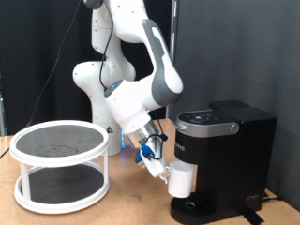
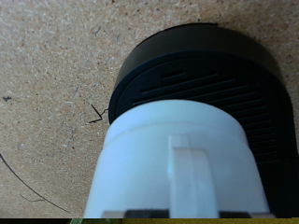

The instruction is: Make a cup of coffee with the keurig machine

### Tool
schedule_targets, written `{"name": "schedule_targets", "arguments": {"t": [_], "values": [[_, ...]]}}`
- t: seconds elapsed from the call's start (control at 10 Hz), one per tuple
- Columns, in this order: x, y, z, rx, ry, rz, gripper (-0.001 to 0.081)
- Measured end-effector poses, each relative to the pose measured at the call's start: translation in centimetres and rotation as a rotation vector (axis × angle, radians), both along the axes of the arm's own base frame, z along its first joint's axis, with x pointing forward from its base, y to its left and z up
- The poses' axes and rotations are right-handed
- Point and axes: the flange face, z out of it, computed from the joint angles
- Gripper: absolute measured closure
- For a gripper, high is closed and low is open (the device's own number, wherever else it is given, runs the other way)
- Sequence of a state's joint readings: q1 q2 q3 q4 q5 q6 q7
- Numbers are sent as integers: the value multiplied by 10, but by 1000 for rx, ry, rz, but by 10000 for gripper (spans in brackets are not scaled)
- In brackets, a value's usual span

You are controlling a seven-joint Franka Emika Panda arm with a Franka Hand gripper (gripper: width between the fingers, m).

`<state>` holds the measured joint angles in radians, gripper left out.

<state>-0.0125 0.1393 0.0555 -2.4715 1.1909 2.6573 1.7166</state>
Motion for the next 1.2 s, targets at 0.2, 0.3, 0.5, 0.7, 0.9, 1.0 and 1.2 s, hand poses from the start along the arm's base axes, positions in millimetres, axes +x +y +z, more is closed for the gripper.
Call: {"name": "schedule_targets", "arguments": {"t": [0.2, 0.3, 0.5, 0.7, 0.9, 1.0, 1.2], "values": [[5, 7, -5, -6, 1, 6, 803], [6, 10, -7, -7, 2, 6, 803], [8, 17, -12, -3, 5, 2, 803], [10, 22, -14, -5, 6, 2, 803], [11, 25, -19, -8, 10, 4, 803], [11, 25, -19, -8, 12, 5, 803], [10, 25, -21, -7, 15, 4, 689]]}}
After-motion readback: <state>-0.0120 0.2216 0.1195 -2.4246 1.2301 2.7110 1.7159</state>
